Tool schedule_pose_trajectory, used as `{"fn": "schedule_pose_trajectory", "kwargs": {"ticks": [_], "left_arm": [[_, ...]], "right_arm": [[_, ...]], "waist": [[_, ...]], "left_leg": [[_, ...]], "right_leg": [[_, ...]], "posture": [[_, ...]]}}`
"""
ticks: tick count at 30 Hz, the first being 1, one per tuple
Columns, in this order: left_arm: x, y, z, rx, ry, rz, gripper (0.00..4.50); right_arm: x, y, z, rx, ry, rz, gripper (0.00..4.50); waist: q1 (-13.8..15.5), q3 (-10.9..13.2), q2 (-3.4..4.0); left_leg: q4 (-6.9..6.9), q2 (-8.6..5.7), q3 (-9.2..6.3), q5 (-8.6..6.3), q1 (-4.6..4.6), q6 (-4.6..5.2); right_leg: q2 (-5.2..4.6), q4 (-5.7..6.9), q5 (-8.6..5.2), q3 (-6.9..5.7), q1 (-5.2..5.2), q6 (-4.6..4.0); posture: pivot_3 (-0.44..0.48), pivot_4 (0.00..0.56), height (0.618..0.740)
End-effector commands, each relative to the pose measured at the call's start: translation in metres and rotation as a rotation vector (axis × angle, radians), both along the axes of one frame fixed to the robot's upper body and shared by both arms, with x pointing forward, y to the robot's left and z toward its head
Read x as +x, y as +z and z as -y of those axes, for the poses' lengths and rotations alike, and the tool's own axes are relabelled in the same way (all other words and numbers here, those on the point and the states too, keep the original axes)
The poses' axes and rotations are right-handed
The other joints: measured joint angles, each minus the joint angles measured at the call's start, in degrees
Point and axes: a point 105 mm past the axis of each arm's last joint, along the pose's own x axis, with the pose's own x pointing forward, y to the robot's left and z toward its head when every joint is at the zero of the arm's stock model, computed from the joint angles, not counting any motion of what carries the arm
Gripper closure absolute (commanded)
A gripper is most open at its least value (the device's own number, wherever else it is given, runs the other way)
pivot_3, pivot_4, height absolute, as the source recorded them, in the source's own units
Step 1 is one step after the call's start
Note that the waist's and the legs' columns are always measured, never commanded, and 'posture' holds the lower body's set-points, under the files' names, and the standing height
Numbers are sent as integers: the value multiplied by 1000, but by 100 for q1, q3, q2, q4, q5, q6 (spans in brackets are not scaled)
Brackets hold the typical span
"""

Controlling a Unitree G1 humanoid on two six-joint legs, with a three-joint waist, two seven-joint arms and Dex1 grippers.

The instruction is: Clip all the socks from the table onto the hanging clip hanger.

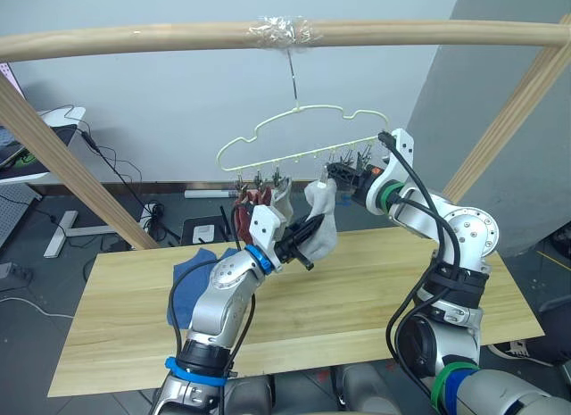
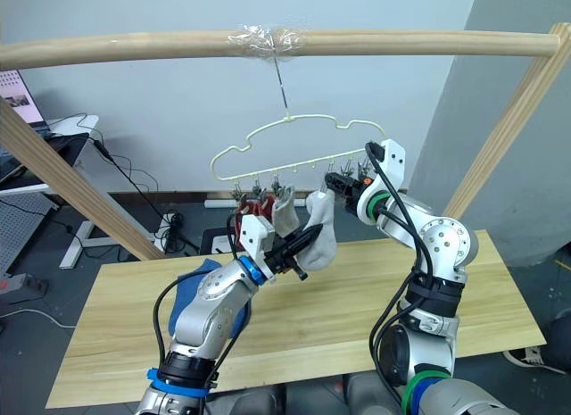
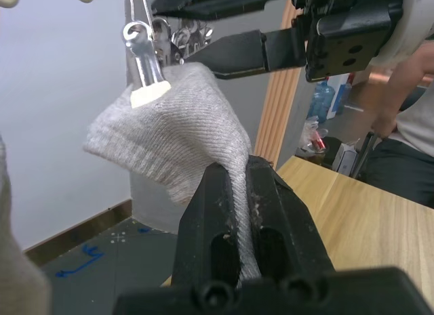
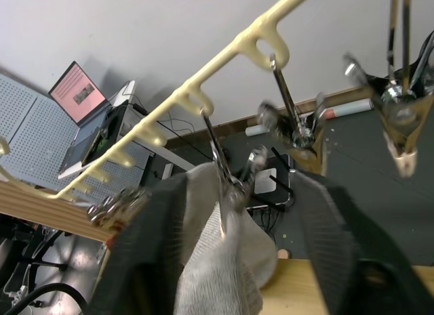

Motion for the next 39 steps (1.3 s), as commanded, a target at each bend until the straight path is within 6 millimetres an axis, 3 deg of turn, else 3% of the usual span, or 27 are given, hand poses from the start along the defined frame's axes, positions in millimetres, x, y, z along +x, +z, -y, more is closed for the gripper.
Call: {"fn": "schedule_pose_trajectory", "kwargs": {"ticks": [1,3,7,13,15,17,21,24,26,29,39], "left_arm": [[2,5,-1,-19,-4,-7,3733],[3,3,-2,-26,-11,-40,3137],[1,-1,-8,-22,-28,-87,1866],[-10,-4,-34,21,-36,-115,23],[-15,1,-45,40,-42,-99,23],[-24,8,-53,82,-60,-64,0],[-36,21,-66,139,-73,-23,0],[-43,27,-69,154,-82,-12,0],[-49,35,-71,150,-84,8,0],[-55,42,-70,154,-92,29,0],[-57,49,-61,152,-72,92,0]], "right_arm": [[-8,24,6,39,32,115,412],[-14,30,11,56,51,150,0],[-25,32,16,65,67,189,0],[-32,22,20,-161,31,327,0],[-31,15,16,-252,20,394,0],[-29,6,12,-335,1,455,369],[-23,-5,3,-425,-48,544,1588],[-20,-8,3,-429,-95,573,1588],[-15,-8,2,-420,-126,580,1869],[-9,-8,1,-425,-155,590,2718],[16,-8,5,-413,-266,562,2718]], "waist": [[1,0,0],[0,0,0],[-10,0,1],[-56,-1,2],[-93,-1,1],[-111,-1,1],[-127,-1,1],[-103,0,-1],[-79,2,-4],[-23,2,-4],[48,1,-3]], "left_leg": [[0,0,0,0,-1,0],[0,-1,0,0,-2,0],[-1,1,0,0,-1,0],[-1,1,3,0,1,0],[-1,3,4,0,1,0],[-2,4,5,0,2,0],[-2,4,10,0,5,0],[0,2,10,0,4,0],[0,2,11,0,4,0],[-1,2,9,0,4,0],[0,2,11,0,6,0]], "right_leg": [[0,-1,0,1,0,0],[0,-1,-1,0,0,1],[0,-1,-1,0,0,2],[1,-1,-3,3,-1,5],[2,-1,-3,4,-3,5],[2,0,-3,5,-4,6],[2,1,-3,11,-5,6],[1,-2,-2,13,-3,8],[1,-3,-2,13,-4,8],[1,-2,-2,13,-4,8],[1,-1,0,13,-3,4]], "posture": [[-84,104,740],[-86,105,740],[-93,106,740],[-91,109,740],[-89,111,740],[-76,112,740],[-76,112,740],[-49,120,740],[-36,124,740],[-23,126,740],[16,123,740]]}}
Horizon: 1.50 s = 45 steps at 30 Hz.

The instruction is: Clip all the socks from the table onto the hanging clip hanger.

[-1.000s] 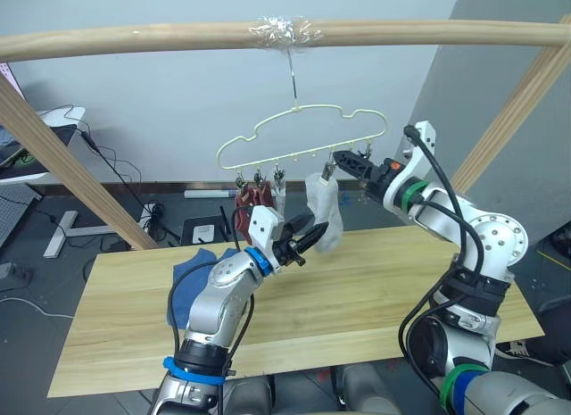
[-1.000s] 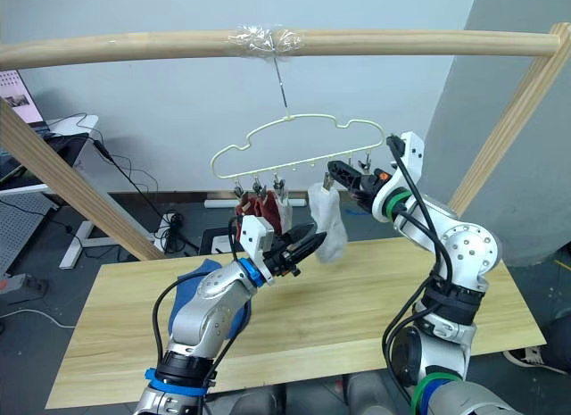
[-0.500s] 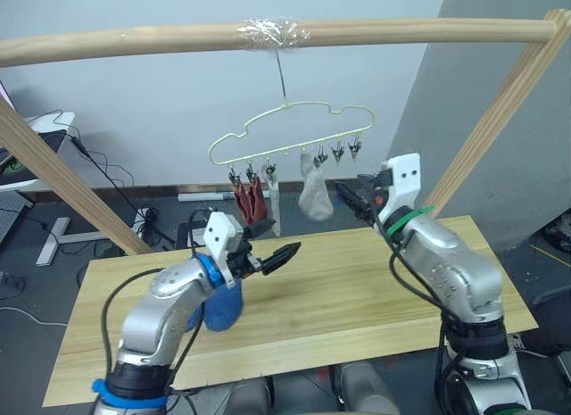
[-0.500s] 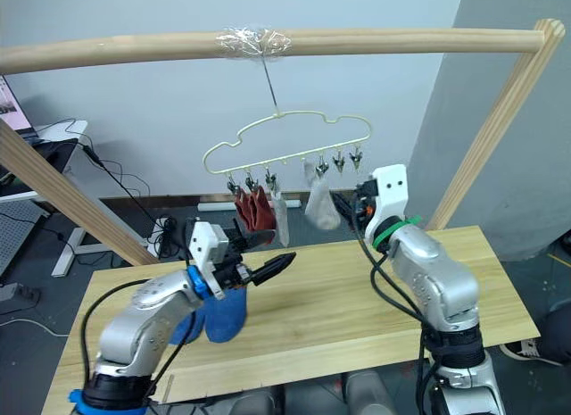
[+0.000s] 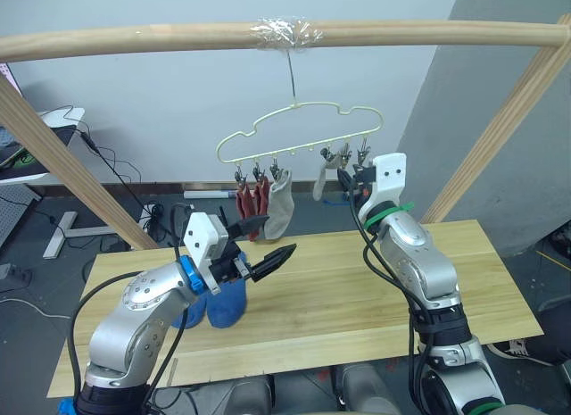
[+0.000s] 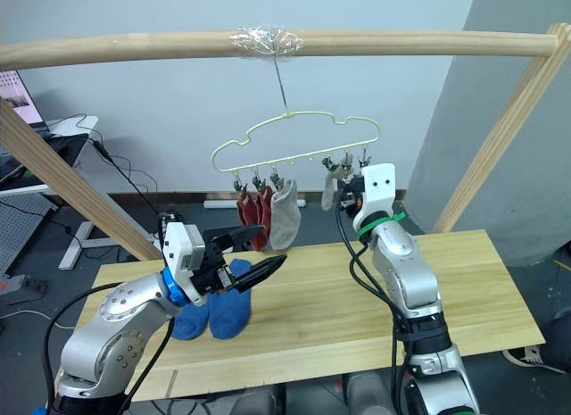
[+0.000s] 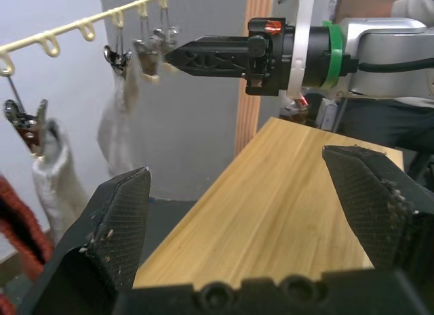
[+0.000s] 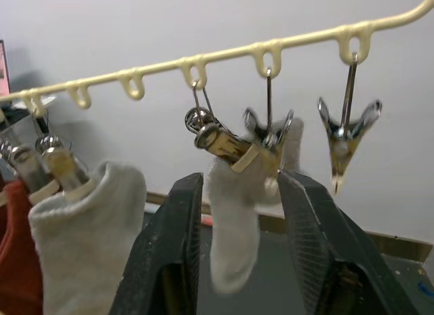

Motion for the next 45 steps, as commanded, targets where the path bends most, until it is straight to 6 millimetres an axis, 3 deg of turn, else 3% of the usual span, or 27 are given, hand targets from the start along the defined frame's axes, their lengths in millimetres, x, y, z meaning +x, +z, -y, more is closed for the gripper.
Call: {"fn": "schedule_pose_trajectory", "kwargs": {"ticks": [1,14,25,45], "left_arm": [[-4,16,8,-7,-19,77,0],[-2,17,7,-7,-13,84,0],[-2,16,5,-3,-6,86,0],[-1,18,7,-2,1,87,0]], "right_arm": [[7,15,4,16,-41,60,2718],[25,20,0,22,-48,78,2718],[29,26,-10,41,-30,94,2718],[40,25,-8,74,-50,75,2718]], "waist": [[2,0,0],[19,-1,1],[64,-1,1],[148,-2,2]], "left_leg": [[-1,0,-1,0,0,0],[-2,1,-2,0,2,0],[-1,1,-2,0,2,0],[-1,1,-2,0,2,0]], "right_leg": [[0,0,0,-1,0,0],[1,4,2,-2,-1,-4],[1,4,17,-2,-1,-29],[0,6,19,-3,-1,-31]], "posture": [[19,123,740],[39,112,740],[47,104,740],[55,105,740]]}}
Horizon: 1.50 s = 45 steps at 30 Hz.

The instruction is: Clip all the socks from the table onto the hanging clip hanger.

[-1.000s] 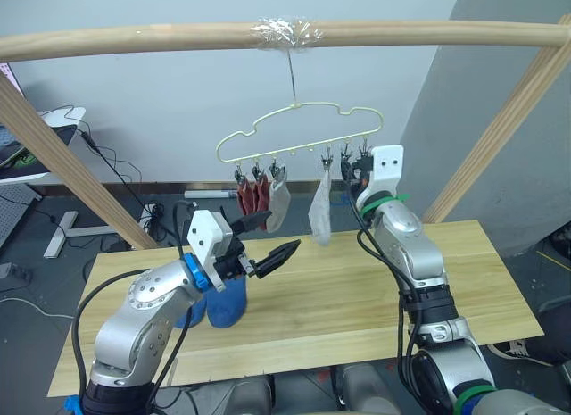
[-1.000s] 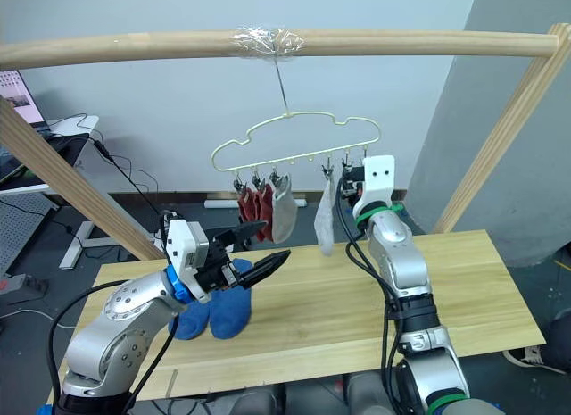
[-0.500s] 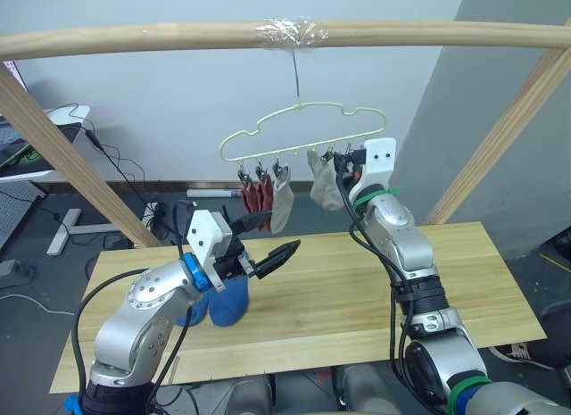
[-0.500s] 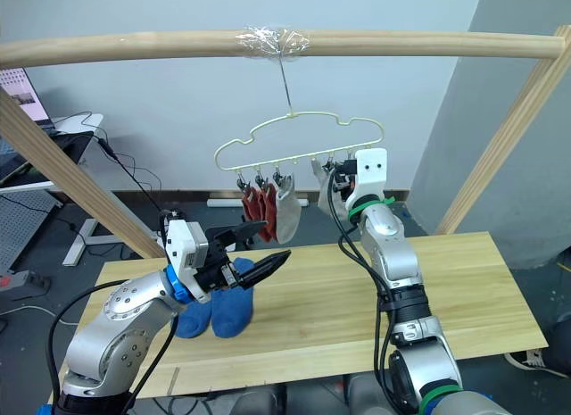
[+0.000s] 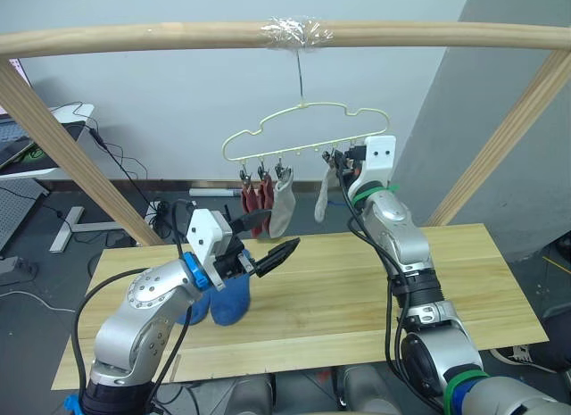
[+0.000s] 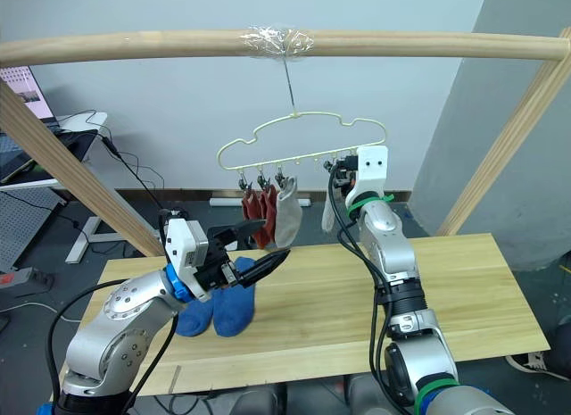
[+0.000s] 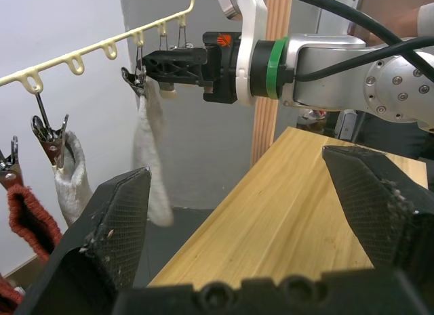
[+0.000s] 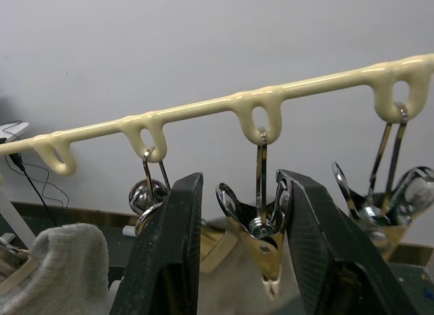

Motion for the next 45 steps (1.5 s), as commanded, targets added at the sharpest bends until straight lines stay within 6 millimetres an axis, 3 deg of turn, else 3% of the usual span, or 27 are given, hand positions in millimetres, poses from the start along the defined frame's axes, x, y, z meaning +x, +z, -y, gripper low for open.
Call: {"fn": "schedule_pose_trajectory", "kwargs": {"ticks": [1,4,10,15,21,28,32,40,45], "left_arm": [[-3,13,5,-2,-17,56,0],[-3,14,5,-6,-15,55,0],[-2,14,5,-23,-4,42,0],[5,2,1,0,55,-1,0],[36,-72,-47,186,367,-244,0],[55,-132,-71,370,476,-339,0],[62,-151,-82,435,523,-374,0],[52,-181,-88,474,476,-501,0],[47,-188,-89,470,461,-534,1172]], "right_arm": [[1,20,0,25,8,61,2718],[2,18,1,35,3,50,3103],[3,20,6,55,-7,46,4463],[0,23,11,72,8,24,4485],[-13,26,14,89,132,-75,4485],[-26,33,14,81,193,-107,4485],[-30,30,14,83,185,-125,4485],[-34,32,18,99,158,-128,4485],[-34,32,16,104,163,-134,4500]], "waist": [[0,0,0],[1,0,0],[3,0,0],[8,0,0],[-6,0,1],[-12,0,1],[-17,0,1],[-96,0,1],[-140,0,1]], "left_leg": [[0,0,0,0,0,0],[0,0,0,0,0,0],[1,0,0,0,1,0],[2,-1,0,0,1,0],[2,-1,-1,1,6,2],[2,0,-1,1,3,2],[4,-1,0,1,3,2],[0,0,-1,1,0,2],[6,-2,0,1,5,3]], "right_leg": [[0,0,0,0,0,0],[0,1,0,0,0,0],[0,2,0,0,0,0],[0,3,0,0,0,0],[1,8,-1,0,1,1],[1,6,-1,-2,-1,1],[1,7,-1,-2,0,2],[0,7,-1,-2,-4,1],[-1,18,-14,0,-2,24]], "posture": [[55,106,740],[54,106,740],[54,108,740],[31,118,740],[5,128,740],[-33,136,740],[-53,142,740],[-67,142,740],[-66,139,740]]}}
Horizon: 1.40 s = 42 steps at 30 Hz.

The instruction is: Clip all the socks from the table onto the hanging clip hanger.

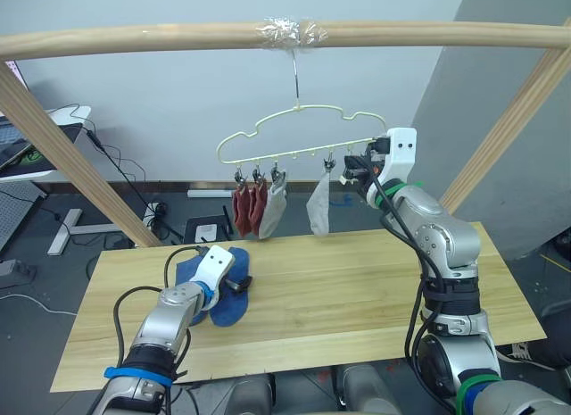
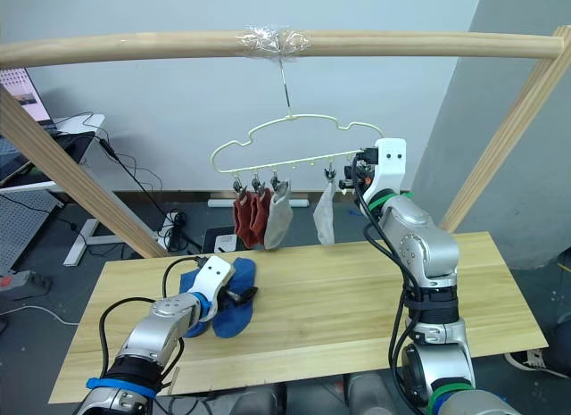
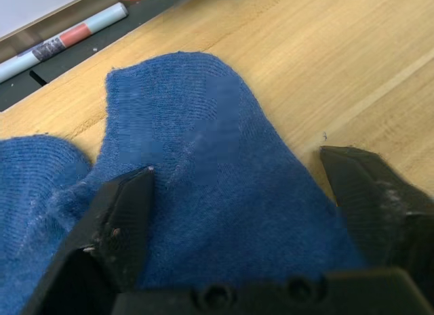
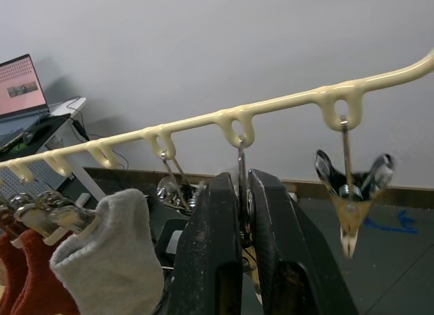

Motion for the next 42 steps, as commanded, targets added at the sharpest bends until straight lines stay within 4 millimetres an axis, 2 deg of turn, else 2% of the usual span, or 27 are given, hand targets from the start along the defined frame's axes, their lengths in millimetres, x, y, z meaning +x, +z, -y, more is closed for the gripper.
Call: {"fn": "schedule_pose_trajectory", "kwargs": {"ticks": [1,6,10,12,16,18,21,25,34,42], "left_arm": [[-7,-8,2,9,-33,-27,1454],[-17,-16,6,86,-140,-9,2909],[-20,-11,21,13,-178,29,4041],[-15,4,38,-130,-162,64,4467],[-7,54,77,-462,-171,153,4467],[-5,81,95,-567,-207,198,4467],[-3,111,113,-639,-251,274,4467],[2,135,133,-656,-280,374,4467],[10,144,163,-641,-303,454,4467],[18,154,165,-657,-292,509,4467]], "right_arm": [[-3,14,1,30,3,46,4500],[-1,14,3,27,-2,46,4500],[-1,15,4,21,-3,47,4500],[-1,14,4,22,4,42,4500],[0,17,4,93,11,-15,4500],[0,19,5,115,18,-55,4500],[-5,20,-1,147,64,-133,4500],[-15,26,-9,220,105,-221,4500],[-24,33,-16,325,110,-315,4500],[-25,30,-17,328,103,-343,4500]], "waist": [[-19,0,0],[-35,-1,1],[-35,-1,1],[-34,-1,1],[-26,1,-3],[-36,1,-2],[-41,0,-1],[-59,-2,1],[-70,-2,1],[-100,-2,1]], "left_leg": [[0,0,0,0,1,0],[0,0,0,0,6,0],[0,-1,1,1,8,1],[1,-1,1,2,7,2],[6,-4,-3,2,-3,3],[6,-2,-3,2,-5,3],[6,-1,-5,3,0,4],[5,-3,-1,4,0,5],[5,-4,0,4,-3,6],[2,-3,0,4,-7,6]], "right_leg": [[0,2,-2,0,0,3],[0,13,-3,1,-1,2],[-1,17,-3,2,0,3],[-1,17,-3,2,0,3],[-6,16,-3,0,-2,4],[-5,18,-3,0,-3,4],[-1,23,-3,-1,-3,4],[0,22,-3,2,-2,3],[1,18,-4,1,-3,4],[2,12,-5,1,-5,5]], "posture": [[-65,138,740],[-65,136,740],[-65,136,740],[-64,128,740],[-64,124,740],[-66,123,740],[-66,123,740],[-92,117,740],[-100,120,740],[-102,124,740]]}}
